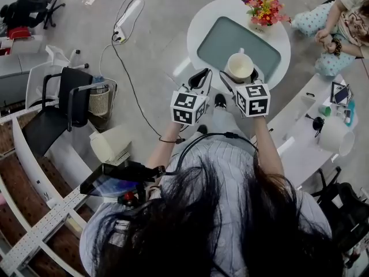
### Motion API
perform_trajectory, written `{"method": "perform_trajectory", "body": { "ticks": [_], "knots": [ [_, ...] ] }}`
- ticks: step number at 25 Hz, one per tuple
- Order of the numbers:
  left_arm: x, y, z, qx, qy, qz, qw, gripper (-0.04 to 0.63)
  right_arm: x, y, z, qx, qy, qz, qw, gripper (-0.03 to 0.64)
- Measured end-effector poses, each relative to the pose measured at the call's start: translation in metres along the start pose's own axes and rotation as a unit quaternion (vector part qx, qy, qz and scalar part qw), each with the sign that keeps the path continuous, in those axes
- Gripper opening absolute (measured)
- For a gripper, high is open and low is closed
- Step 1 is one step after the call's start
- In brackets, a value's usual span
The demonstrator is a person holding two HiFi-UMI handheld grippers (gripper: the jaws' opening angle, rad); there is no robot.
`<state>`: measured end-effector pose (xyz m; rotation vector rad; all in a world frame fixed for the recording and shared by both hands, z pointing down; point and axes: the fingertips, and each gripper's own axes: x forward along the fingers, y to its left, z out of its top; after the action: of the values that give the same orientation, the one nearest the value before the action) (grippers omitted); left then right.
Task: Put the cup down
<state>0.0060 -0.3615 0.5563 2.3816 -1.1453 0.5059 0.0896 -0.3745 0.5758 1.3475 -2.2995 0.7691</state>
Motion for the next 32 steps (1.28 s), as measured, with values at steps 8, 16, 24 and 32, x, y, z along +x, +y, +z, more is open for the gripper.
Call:
{"method": "perform_trajectory", "body": {
  "ticks": [8, 16, 24, 32],
  "knots": [
    [0.017, 0.020, -0.001, -0.006, 0.011, 0.010, 0.9999, 0.036, 0.043, -0.009, 0.007, -0.019, 0.011, 0.012, 1.000, 0.433],
    [0.033, 0.043, -0.007, -0.019, 0.023, 0.021, 0.9993, 0.037, 0.087, -0.023, 0.008, -0.031, 0.028, 0.009, 0.999, 0.434],
    [0.046, 0.054, -0.011, -0.021, 0.032, 0.019, 0.9991, 0.035, 0.120, -0.041, -0.001, -0.024, 0.048, -0.003, 0.999, 0.433],
    [0.050, 0.062, -0.014, -0.022, 0.042, 0.019, 0.9987, 0.037, 0.151, -0.058, -0.011, -0.032, 0.074, -0.017, 0.997, 0.434]
  ]
}}
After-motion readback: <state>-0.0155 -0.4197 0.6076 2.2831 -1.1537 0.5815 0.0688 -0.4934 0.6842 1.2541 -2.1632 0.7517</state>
